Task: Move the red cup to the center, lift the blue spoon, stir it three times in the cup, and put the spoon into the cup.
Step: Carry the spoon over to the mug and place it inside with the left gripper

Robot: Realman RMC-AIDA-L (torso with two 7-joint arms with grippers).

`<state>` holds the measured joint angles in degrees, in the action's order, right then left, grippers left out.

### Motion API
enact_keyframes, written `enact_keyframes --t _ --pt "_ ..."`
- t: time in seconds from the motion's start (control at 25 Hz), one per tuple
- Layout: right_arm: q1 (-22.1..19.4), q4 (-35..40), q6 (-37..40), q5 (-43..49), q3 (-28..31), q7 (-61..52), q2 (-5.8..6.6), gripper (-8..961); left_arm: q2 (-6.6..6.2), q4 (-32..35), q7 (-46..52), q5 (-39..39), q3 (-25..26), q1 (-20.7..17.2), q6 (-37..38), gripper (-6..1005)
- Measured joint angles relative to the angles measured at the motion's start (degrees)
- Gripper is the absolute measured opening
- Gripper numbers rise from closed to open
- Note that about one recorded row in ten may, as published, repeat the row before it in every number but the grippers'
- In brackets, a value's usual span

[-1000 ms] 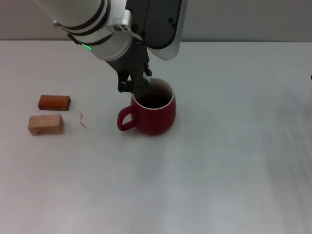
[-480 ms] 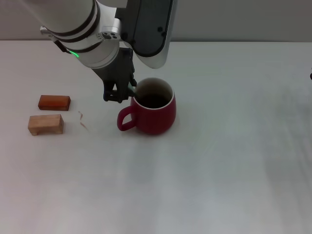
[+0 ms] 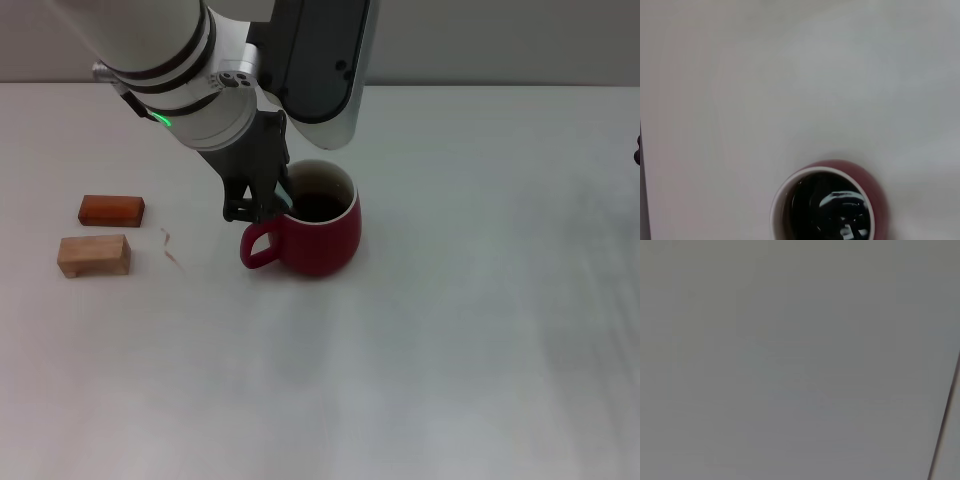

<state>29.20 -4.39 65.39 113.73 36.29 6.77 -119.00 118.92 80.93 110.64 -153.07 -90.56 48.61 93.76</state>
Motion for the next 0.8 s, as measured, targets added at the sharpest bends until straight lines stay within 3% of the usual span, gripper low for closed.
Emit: enact_keyframes --t 0.8 --pt "-0.3 -0.1 0.0 0.0 0.0 -0.3 0.00 28 0.05 -1.3 0.1 1.6 -2.0 -0.9 -8.5 173"
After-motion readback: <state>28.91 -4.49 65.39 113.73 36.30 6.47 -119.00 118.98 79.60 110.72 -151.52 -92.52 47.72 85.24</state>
